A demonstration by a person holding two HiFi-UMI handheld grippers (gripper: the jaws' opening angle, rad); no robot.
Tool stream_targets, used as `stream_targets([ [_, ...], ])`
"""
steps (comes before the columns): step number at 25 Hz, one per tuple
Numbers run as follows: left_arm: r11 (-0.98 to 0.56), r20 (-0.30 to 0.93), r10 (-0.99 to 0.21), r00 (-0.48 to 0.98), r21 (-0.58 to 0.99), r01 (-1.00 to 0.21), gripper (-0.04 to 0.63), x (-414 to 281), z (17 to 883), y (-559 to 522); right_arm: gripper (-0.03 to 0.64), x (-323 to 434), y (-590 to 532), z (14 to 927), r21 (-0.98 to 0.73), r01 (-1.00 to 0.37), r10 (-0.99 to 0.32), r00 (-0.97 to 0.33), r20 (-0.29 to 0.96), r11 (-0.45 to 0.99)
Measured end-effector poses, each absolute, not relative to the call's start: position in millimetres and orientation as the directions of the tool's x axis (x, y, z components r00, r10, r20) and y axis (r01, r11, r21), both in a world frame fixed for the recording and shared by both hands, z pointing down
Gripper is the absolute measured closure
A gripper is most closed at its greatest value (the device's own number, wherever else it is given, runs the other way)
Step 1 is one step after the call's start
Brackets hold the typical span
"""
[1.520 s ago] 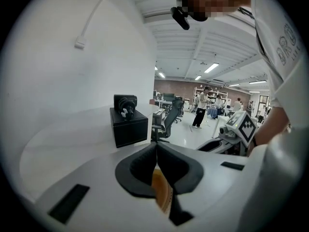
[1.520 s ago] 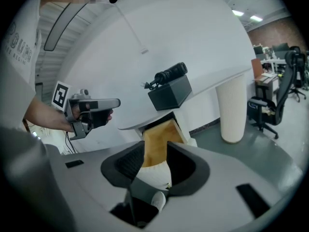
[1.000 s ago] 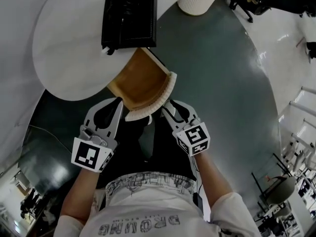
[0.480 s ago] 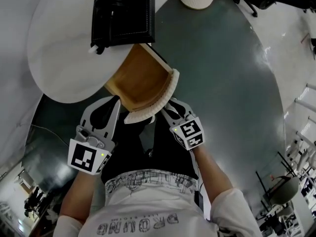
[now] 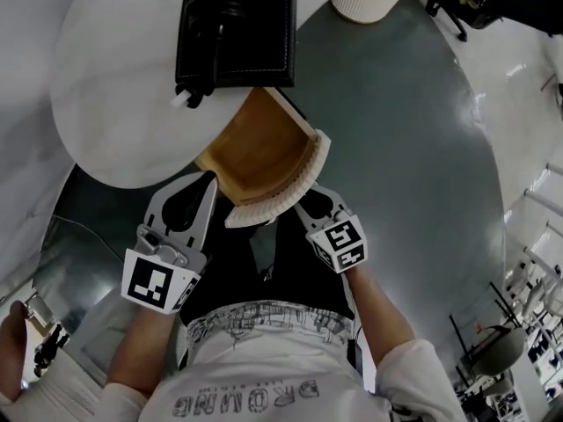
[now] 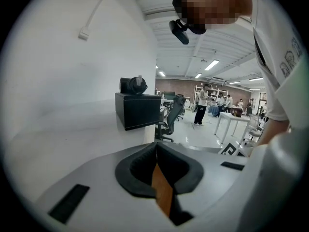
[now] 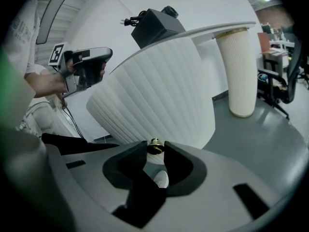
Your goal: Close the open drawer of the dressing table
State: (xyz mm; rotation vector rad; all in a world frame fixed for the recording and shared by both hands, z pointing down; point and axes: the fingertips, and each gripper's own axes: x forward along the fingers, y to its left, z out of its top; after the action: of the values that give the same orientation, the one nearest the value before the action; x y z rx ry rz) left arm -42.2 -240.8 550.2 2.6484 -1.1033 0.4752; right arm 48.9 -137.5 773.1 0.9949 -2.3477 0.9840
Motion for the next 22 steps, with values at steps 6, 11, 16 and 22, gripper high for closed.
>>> stream_targets([
  [6, -0.663, 0.378, -0.672, 0.637, 0.077, -0.745, 0.574, -60, 550, -251, 0.5, 32, -159, 773, -0.444, -0.725, -0.45, -0.68, 0.579, 0.526],
  [11, -0.637, 0.372, -0.697, 0.612, 0.069, -0.768, 0.574, -80, 543, -257, 0.502, 18, -182, 771, -0.44, -0.715, -0.449, -0.69, 0.568, 0.544],
  [16, -0.614, 0.359, -0.724, 0.59, 0.057, -0.787, 0.574, -102, 536, -266, 0.502, 3, -205, 772, -0.437, -0.714, -0.454, -0.692, 0.562, 0.547],
  [22, -0.591, 0.33, -0.752, 0.571, 0.046, -0.805, 0.574, -121, 524, -275, 0.502, -12, -226, 768, -0.436, -0.712, -0.464, -0.695, 0.55, 0.55],
])
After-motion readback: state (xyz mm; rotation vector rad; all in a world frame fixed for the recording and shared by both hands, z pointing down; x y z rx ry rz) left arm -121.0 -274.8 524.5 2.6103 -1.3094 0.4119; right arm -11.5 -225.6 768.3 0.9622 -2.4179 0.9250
